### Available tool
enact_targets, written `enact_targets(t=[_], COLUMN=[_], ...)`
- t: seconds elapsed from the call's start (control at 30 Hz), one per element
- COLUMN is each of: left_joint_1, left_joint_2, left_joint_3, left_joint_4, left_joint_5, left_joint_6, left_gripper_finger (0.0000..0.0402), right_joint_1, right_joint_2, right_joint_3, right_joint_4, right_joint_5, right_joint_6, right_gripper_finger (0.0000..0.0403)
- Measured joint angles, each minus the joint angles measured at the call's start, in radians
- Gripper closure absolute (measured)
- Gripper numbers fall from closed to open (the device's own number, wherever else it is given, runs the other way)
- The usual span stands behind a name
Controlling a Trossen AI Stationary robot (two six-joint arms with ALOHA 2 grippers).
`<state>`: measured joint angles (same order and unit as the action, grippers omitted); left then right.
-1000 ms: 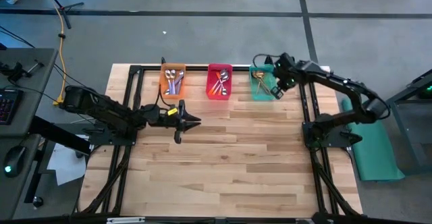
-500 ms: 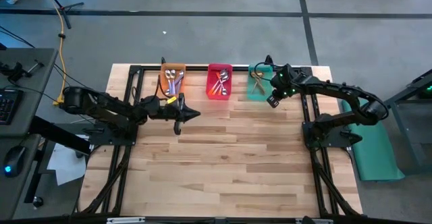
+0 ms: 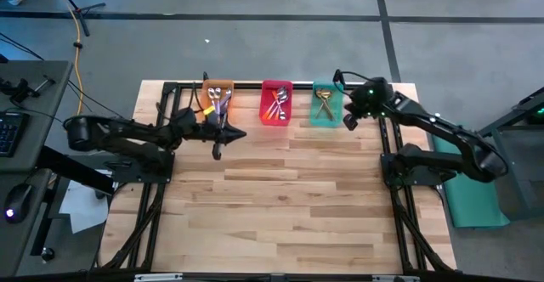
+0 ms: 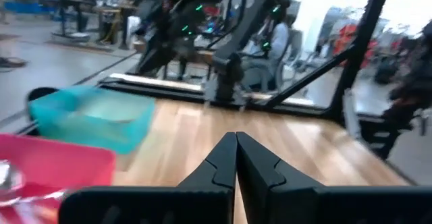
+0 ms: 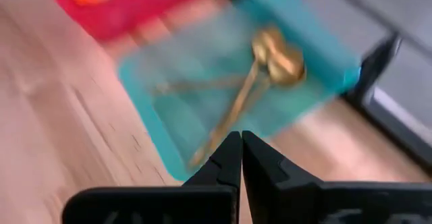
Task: Sort silverware by color (type)
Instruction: Return to Home Position
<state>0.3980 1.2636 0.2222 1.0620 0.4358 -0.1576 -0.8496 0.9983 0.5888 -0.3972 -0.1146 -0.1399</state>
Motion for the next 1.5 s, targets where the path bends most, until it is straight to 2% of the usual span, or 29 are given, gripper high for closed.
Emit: enact_targets(t=[0.2, 0.4, 0.53, 0.63, 0.87, 1.03, 1.2, 1.33, 1.5], left_joint_1=[0.049, 0.047, 0.04, 0.038, 0.012, -0.03, -0.061, -0.078, -0.085], left_joint_2=[-0.159, -0.296, -0.37, -0.42, -0.477, -0.479, -0.479, -0.479, -0.492], left_joint_3=[0.0, 0.0, 0.0, 0.0, 0.0, 0.0, 0.0, 0.0, 0.0], left_joint_4=[-0.195, -0.394, -0.479, -0.504, -0.539, -0.554, -0.55, -0.55, -0.559], left_joint_5=[-0.041, -0.151, -0.232, -0.255, -0.257, -0.315, -0.364, -0.333, -0.22], left_joint_6=[0.082, 0.168, 0.21, 0.214, 0.214, 0.223, 0.249, 0.259, 0.274], left_gripper_finger=[0.0401, 0.0401, 0.0401, 0.0401, 0.0401, 0.0401, 0.0401, 0.0401, 0.0401], right_joint_1=[0.136, 0.313, 0.397, 0.442, 0.515, 0.545, 0.545, 0.545, 0.545], right_joint_2=[-0.11, -0.098, -0.096, -0.096, -0.135, -0.247, -0.354, -0.42, -0.553], right_joint_3=[0.0, -0.007, -0.084, -0.153, -0.218, -0.254, -0.366, -0.445, -0.486], right_joint_4=[0.134, 0.355, 0.582, 0.704, 0.715, 0.693, 0.745, 0.78, 0.776], right_joint_5=[-0.001, -0.003, -0.019, -0.02, -0.02, -0.021, 0.008, 0.009, 0.009], right_joint_6=[-0.02, -0.083, -0.106, -0.1, -0.086, -0.086, -0.049, -0.016, -0.018], right_gripper_finger=[0.0403, 0.0403, 0.0403, 0.0403, 0.0403, 0.0403, 0.0403, 0.0403, 0.0403])
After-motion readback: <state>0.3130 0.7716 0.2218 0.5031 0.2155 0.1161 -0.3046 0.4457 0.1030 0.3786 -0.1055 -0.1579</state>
